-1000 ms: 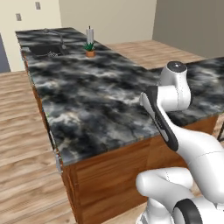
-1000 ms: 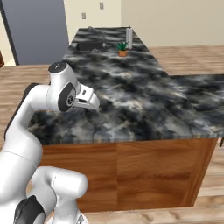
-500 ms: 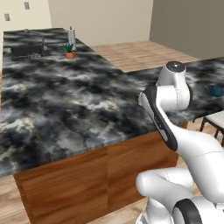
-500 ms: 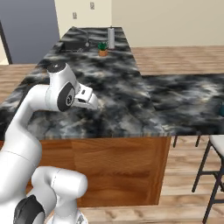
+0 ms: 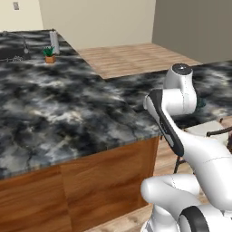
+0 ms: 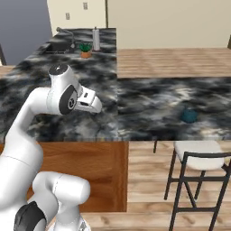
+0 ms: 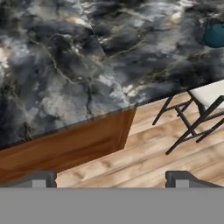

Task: Pick the teapot and strainer and place them in the sink. Then turn on the water.

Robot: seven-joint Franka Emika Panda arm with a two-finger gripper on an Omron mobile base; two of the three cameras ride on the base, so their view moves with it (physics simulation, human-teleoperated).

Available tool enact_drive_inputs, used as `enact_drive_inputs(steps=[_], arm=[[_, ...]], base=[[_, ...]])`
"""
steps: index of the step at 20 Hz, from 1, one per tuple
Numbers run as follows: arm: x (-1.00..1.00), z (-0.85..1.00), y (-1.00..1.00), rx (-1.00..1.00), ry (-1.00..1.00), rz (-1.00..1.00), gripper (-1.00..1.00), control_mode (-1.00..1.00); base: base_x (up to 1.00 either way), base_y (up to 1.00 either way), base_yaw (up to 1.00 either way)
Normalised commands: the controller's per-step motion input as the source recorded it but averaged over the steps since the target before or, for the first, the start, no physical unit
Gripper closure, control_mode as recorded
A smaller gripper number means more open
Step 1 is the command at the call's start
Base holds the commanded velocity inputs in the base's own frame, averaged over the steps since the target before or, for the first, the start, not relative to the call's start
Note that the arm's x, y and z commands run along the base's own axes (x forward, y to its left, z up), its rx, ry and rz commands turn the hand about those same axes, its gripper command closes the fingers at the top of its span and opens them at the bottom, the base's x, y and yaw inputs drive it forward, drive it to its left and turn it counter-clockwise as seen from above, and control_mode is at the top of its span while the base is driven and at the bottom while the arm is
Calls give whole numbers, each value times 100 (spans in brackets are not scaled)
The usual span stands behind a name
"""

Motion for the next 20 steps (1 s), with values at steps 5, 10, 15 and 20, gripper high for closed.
enact_drive_inputs(steps=[5,10,15,20], arm=[[0,0,0,0,0,0,-100,100],[0,0,0,0,0,0,-100,100],[0,0,0,0,0,0,-100,100],[0,0,0,0,0,0,-100,100]], base=[[0,-100,8],[0,-98,3],[11,-79,0],[51,-45,6]])
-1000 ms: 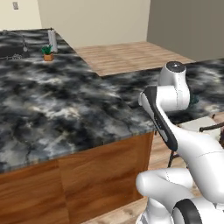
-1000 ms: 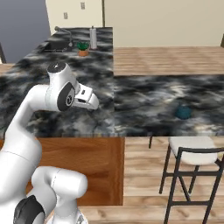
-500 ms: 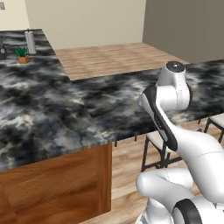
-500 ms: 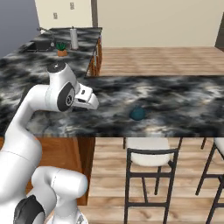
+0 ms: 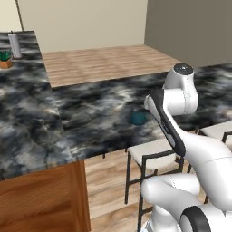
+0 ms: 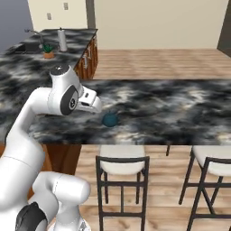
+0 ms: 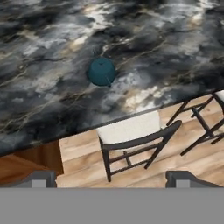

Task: Pick the teapot and strainer and place them in the sink. Then turn on the water.

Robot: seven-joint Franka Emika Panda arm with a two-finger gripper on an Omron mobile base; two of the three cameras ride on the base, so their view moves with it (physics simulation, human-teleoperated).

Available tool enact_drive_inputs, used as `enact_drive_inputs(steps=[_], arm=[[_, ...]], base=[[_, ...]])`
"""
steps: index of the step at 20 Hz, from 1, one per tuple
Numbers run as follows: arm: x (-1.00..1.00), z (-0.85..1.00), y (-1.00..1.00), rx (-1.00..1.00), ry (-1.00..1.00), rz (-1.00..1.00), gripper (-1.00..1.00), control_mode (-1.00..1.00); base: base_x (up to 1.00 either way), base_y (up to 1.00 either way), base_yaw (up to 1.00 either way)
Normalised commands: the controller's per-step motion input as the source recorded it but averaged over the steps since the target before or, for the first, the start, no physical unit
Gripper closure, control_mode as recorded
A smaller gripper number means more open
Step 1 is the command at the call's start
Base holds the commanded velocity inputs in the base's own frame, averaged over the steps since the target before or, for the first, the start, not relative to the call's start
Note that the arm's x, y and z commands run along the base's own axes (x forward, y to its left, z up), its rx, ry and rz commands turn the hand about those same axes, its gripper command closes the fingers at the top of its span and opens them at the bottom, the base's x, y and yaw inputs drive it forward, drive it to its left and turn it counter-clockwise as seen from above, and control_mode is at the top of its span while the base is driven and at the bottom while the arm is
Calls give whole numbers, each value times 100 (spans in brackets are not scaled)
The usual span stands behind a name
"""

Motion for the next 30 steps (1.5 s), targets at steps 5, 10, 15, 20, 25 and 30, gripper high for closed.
enact_drive_inputs(steps=[5,10,15,20,25,30], arm=[[0,0,0,0,0,0,-100,100],[0,0,0,0,0,0,-100,100],[0,0,0,0,0,0,-100,100],[0,0,0,0,0,0,-100,100],[0,0,0,0,0,0,-100,100],[0,0,0,0,0,0,-100,100]], base=[[57,-3,26],[33,-8,30],[30,-29,25],[14,-23,14],[0,0,0],[0,0,0]])
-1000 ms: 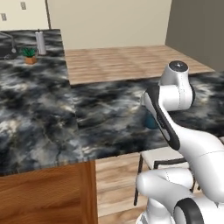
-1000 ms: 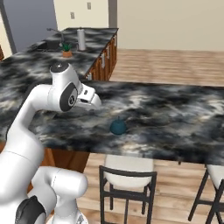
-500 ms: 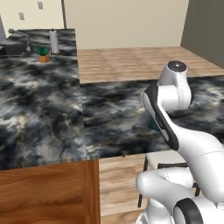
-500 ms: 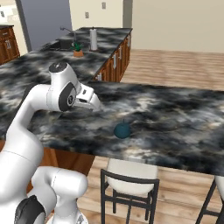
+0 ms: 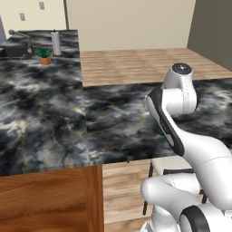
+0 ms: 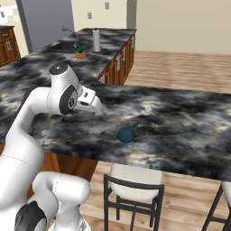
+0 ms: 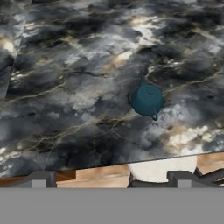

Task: Pick the teapot and strainer and place them in the sink. Then turn on the water.

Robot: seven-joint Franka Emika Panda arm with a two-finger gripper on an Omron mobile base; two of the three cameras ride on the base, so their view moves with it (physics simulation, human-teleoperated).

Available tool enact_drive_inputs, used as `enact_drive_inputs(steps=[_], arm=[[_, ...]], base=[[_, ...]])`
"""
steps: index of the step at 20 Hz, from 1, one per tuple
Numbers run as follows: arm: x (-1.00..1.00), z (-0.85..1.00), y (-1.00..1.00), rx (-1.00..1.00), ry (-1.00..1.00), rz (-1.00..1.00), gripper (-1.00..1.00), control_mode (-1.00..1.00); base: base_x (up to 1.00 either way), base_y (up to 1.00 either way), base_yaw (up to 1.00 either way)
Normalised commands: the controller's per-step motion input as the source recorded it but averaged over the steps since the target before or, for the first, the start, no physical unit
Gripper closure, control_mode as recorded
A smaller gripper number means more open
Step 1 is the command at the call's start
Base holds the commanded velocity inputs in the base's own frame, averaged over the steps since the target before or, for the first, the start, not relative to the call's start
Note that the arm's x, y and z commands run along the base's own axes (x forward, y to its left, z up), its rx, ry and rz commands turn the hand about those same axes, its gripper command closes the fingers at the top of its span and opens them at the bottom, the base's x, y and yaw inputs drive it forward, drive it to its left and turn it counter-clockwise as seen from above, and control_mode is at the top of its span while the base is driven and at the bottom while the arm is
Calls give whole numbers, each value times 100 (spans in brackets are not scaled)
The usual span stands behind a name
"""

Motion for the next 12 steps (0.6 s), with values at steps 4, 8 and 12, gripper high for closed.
enact_drive_inputs(steps=[4,8,12], arm=[[0,0,0,0,0,0,-100,100],[0,0,0,0,0,0,-100,-100],[2,0,0,0,8,0,-100,-100]], base=[[0,0,0],[0,0,0],[0,0,0]])
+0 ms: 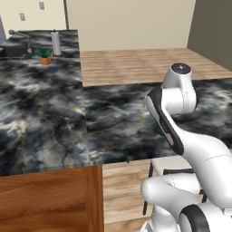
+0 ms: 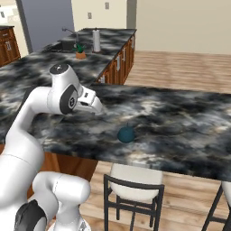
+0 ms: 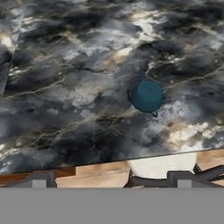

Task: Pick the teapot and strainer and place them in the sink. Then turn on the water.

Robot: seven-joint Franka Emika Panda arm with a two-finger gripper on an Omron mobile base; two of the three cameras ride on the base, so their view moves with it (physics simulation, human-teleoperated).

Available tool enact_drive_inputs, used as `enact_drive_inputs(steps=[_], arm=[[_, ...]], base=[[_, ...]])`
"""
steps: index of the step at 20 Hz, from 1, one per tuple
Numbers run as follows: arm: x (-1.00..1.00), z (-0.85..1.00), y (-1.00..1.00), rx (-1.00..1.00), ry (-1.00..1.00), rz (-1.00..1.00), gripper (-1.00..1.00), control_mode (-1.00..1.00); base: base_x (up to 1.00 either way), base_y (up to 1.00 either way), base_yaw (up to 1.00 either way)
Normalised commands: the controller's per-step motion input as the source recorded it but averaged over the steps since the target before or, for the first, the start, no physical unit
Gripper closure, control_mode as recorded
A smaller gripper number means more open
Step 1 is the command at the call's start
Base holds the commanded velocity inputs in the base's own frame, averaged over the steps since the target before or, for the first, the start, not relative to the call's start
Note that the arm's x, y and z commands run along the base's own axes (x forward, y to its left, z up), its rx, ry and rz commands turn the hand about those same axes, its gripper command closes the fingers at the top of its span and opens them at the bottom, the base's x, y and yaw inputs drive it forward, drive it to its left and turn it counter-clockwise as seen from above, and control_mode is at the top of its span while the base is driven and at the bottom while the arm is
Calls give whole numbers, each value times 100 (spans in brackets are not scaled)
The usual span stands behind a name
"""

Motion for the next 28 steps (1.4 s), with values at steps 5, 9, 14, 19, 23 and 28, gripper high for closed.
enact_drive_inputs(steps=[5,9,14,19,23,28], arm=[[3,-14,-7,0,7,-2,-100,-100],[4,-34,-48,0,6,-3,-100,-100],[10,-11,-93,2,11,0,-100,-100],[18,-8,-87,1,7,0,-100,-100],[4,0,-34,0,10,0,-100,-100],[7,-12,-4,0,1,0,-100,-100]], base=[[0,0,0],[0,0,0],[0,0,0],[0,0,0],[0,0,0],[0,0,0]])
